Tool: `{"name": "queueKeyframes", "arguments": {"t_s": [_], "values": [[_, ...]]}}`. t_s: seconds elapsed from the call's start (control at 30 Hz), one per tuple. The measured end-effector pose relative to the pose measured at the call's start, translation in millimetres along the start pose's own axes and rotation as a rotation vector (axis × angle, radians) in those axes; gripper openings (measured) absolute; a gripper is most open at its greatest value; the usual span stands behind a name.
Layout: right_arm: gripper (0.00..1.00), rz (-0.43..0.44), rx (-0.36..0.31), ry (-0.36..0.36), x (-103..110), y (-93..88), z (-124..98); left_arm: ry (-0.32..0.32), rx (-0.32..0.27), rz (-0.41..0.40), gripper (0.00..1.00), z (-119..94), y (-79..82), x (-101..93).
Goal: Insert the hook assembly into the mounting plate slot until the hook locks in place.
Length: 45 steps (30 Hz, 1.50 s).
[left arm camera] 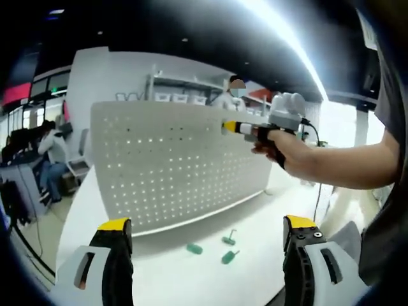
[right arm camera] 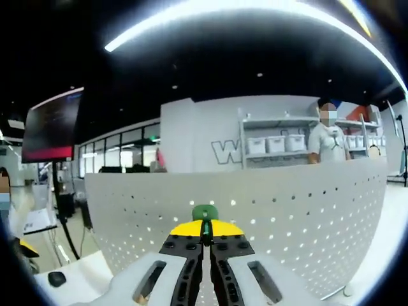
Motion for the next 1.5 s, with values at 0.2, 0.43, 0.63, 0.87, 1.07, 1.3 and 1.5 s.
{"name": "queueKeyframes", "arguments": {"t_s": [0.2,0.43,0.63,0.87,1.07,1.3,1.5], "values": [[0.0,-0.003,-0.018,-0.027,-7.3,5.6,4.5,0.003,0.001,0.002,1.0,1.6,0.4,1.6],[0.0,-0.012,-0.022,-0.035,-9.3,5.9,7.4,0.006,0.005,-0.002,1.0,2.0,-1.6,2.1],[0.0,-0.02,-0.021,-0.044,-11.4,6.9,10.7,0.011,0.006,-0.011,1.0,1.1,-3.7,3.5],[0.0,-0.026,-0.024,-0.061,-18.2,9.2,12.6,0.012,0.003,-0.008,1.0,1.0,-2.2,5.4],[0.0,-0.026,-0.024,-0.065,-21.2,9.5,15.9,0.02,0.001,-0.009,1.0,0.6,-1.9,7.4],[0.0,-0.03,-0.021,-0.072,-22.7,7.0,18.9,0.024,0.005,-0.011,1.0,1.2,-3.6,8.8],[0.0,-0.038,-0.029,-0.08,-22.4,6.9,19.9,0.037,-0.01,-0.012,1.0,-2.5,1.1,11.3]]}}
Point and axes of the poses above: the point that each gripper's makers call its tool centre point, and the gripper's own axes: z roughly forward along the fingers, x roughly to its left, y roughly out of its top, the point moved 1 cm from there along -z, roughly backward along the fingers
